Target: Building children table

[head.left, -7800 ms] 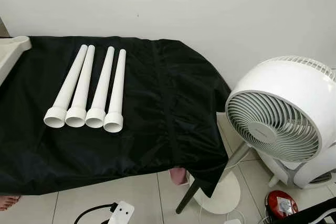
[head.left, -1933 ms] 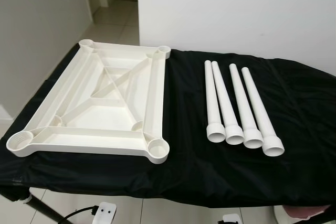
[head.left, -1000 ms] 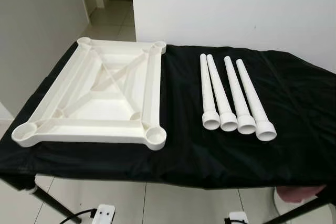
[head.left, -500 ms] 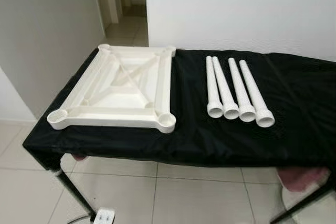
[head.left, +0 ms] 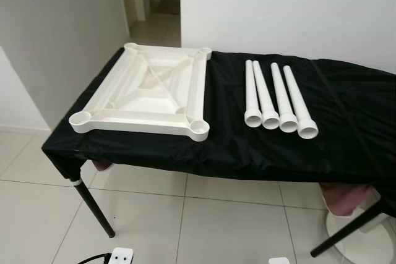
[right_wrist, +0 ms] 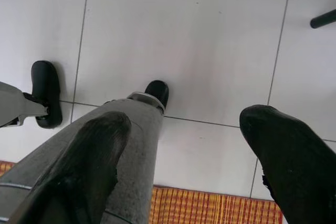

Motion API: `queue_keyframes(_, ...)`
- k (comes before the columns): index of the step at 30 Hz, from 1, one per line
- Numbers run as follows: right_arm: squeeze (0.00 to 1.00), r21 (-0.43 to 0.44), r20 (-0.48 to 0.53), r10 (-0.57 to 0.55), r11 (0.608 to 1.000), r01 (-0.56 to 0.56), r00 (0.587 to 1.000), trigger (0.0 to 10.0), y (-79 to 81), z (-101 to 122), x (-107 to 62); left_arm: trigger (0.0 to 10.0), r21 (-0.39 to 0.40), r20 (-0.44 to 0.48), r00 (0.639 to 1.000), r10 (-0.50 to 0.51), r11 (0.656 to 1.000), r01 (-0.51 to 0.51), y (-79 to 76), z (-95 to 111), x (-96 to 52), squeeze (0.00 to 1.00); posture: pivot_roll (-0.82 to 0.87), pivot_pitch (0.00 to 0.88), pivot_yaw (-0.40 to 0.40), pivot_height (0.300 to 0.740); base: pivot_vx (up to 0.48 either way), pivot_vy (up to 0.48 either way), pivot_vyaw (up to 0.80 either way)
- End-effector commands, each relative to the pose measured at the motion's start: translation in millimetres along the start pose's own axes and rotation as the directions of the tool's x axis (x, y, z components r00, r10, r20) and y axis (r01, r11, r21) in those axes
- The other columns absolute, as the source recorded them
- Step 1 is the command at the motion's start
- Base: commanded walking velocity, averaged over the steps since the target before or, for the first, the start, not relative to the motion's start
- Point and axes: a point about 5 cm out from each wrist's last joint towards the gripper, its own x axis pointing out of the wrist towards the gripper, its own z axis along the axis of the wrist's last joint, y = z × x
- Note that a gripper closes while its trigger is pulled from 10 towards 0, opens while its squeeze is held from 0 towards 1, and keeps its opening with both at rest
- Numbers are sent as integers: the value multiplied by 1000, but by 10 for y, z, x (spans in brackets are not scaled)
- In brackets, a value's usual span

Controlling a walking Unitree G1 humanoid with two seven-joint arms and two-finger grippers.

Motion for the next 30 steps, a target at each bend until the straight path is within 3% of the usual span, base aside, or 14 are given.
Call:
queue_keyframes(1, 0, 2, -50, 6, 1000, -5, 999, 10000, 16, -112, -21, 10000, 3, -18, 1000, 11, 1000, -11, -10, -35, -1, 0, 44, 0, -10, 740, 0, 0, 0)
queue_keyframes(4, 0, 13, -43, 4, 1000, -3, 999, 10000, 11, -91, -15, 10000, -5, -15, 1000, 15, 1000, -16, 2, -26, -1, 0, 49, 0, -14, 740, 0, 0, 0)
queue_keyframes(5, 0, 41, -30, 21, 999, -19, 999, 10000, 18, -73, -13, 10000, -27, -8, 1000, 14, 1000, -14, 6, -22, -2, 220, 50, 0, -15, 740, 0, 0, 0)
queue_keyframes(6, 1000, 59, -18, 33, 998, -32, 999, 10000, 22, -58, -11, 10000, -47, 3, 1000, 9, 999, -9, 9, -12, -3, 1000, 50, 0, -15, 740, 0, 0, 0)
queue_keyframes(9, 1000, 46, -10, 34, 998, -33, 999, 10000, 18, -41, -9, 10000, -74, 17, 1000, -1, 997, 3, 9, 1, -3, 1000, 50, 0, -15, 740, 0, 0, 0)
queue_keyframes(11, 1000, 22, -18, 26, 999, -26, 999, 10000, 9, -46, -9, 10000, -48, 14, 1000, 7, 999, -6, 13, 7, -2, 1000, 49, 0, -17, 740, 0, 0, 0)
queue_keyframes(12, 776, 21, -16, 28, 999, -27, 999, 10000, 8, -44, -10, 10000, -43, 16, 1000, 8, 999, -8, 8, 17, 1, 780, 49, 0, -18, 740, 0, 0, 0)
queue_keyframes(13, 0, 22, -14, 31, 999, -31, 999, 10000, 8, -43, -10, 10000, -28, 19, 1000, 9, 1000, -8, -2, 34, 6, 0, 47, 0, -15, 740, 0, 0, 0)
queue_keyframes(19, 0, 21, 8, 29, 999, -29, 1000, 10000, -21, -16, -12, 10000, -30, 46, 999, 3, 1000, -1, -34, 132, 28, 0, 47, 0, -15, 740, 0, 0, 0)
queue_keyframes(26, 0, 33, 11, 28, 999, -29, 1000, 10000, -50, -28, -20, 10000, -35, 35, 999, 17, 999, -15, 66, 45, -10, 0, 47, 0, -12, 740, 0, 0, 0)
queue_keyframes(27, 122, 81, 37, 53, 995, -56, 998, 10000, -43, -11, -22, 10000, -65, 42, 999, 8, 998, -5, 78, 39, -16, 0, 47, 0, -11, 740, 0, 0, 0)
queue_keyframes(28, 1000, 80, 45, 57, 995, -61, 997, 10000, -48, -1, -23, 10000, -97, 64, 998, -14, 995, 20, 84, 51, -22, 1000, 46, 1, -11, 740, 0, 0, 0)
queue_keyframes(30, 1000, 67, 51, 57, 996, -60, 997, 10000, -51, 9, -23, 10000, -96, 73, 997, -16, 995, 23, 97, 59, -26, 1000, 44, 2, -9, 740, 0, 0, 0)
